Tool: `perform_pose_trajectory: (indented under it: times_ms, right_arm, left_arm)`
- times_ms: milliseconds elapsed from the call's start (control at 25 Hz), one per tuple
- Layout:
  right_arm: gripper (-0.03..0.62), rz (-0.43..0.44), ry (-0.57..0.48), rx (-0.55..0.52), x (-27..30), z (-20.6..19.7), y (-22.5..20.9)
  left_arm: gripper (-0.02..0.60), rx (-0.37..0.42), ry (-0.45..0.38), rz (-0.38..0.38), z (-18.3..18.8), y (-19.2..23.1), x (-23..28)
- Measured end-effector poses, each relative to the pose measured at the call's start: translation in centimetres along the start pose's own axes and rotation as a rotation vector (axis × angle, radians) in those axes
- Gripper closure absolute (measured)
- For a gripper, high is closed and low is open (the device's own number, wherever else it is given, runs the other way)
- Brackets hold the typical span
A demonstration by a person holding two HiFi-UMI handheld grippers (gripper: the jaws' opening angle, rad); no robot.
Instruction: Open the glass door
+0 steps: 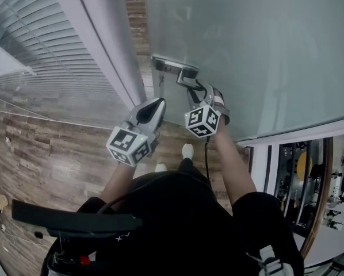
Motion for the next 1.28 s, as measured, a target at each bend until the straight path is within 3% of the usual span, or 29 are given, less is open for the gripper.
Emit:
perform_pose_trajectory:
  times_ms: [1280]
  right_arm:
    - [0.502, 0.196, -0.071, -0.166, 6.0, -1.4, -4.3]
  left_arm:
    - [0.581, 0.059, -0.016, 0.103, 0.1, -0.9, 10.7]
Point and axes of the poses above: the fingertips, and each gripper's own axes: x forward along the fingers, y to its left, z out of its top, the point moved 7 cm from there along -x, backward along the fingers, and after that the axes turned 2 degrees about -y, right-handed, at the moved point
